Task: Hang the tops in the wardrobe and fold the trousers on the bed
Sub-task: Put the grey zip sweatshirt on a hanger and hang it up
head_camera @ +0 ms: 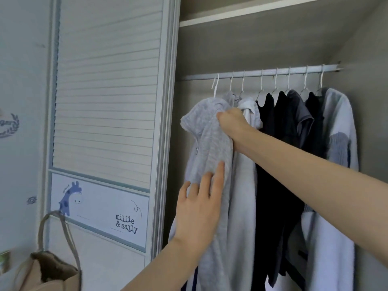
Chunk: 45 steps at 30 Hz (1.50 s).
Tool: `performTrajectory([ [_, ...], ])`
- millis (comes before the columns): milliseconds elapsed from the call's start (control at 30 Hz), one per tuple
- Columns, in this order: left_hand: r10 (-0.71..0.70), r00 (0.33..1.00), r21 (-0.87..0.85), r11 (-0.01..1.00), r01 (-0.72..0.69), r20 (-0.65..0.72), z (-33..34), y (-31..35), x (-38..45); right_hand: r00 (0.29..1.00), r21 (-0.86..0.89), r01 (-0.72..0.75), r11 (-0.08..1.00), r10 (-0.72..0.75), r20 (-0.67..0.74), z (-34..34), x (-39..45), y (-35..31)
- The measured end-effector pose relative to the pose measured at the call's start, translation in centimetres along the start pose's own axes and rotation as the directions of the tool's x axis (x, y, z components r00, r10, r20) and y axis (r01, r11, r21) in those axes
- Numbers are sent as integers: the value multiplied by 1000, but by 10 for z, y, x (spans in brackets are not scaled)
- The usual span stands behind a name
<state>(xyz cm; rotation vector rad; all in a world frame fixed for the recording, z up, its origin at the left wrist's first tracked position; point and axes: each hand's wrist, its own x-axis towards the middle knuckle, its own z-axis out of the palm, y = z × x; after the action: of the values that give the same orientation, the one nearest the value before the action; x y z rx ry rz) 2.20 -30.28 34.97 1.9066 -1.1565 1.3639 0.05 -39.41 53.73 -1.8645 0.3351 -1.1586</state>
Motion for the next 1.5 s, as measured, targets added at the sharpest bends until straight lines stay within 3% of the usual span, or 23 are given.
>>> performTrajectory([
  [267,104,987,134,987,-87,-125,75,-36,31,992,-81,107,991,-112,-56,23,81,22],
  [467,83,997,206,975,-81,2,160,-53,84,980,-108,100,989,-117,-164,36,172,35],
  [600,-59,997,231,972,46,48,197,-78,119,983,-137,109,985,-127,-130,59,229,36],
  [867,-166,985,21,986,165,47,259,-108,158,933,-123,-44,991,-3,-361,114,324,44],
  [1133,-141,990,41,989,141,7,299,-123,147,868,-265,-22,964,-114,-483,156,352,65],
  [1267,-100,992,12,995,101,-72,293,-127,151,875,-263,12,965,-137,-463,147,360,61],
  [1367,-86,995,-26,996,85,-54,289,-126,154,895,-238,-12,971,-96,-435,129,370,64],
  [1500,-70,997,46,996,71,-18,296,-122,145,934,-322,-66,944,-55,-354,120,368,80],
])
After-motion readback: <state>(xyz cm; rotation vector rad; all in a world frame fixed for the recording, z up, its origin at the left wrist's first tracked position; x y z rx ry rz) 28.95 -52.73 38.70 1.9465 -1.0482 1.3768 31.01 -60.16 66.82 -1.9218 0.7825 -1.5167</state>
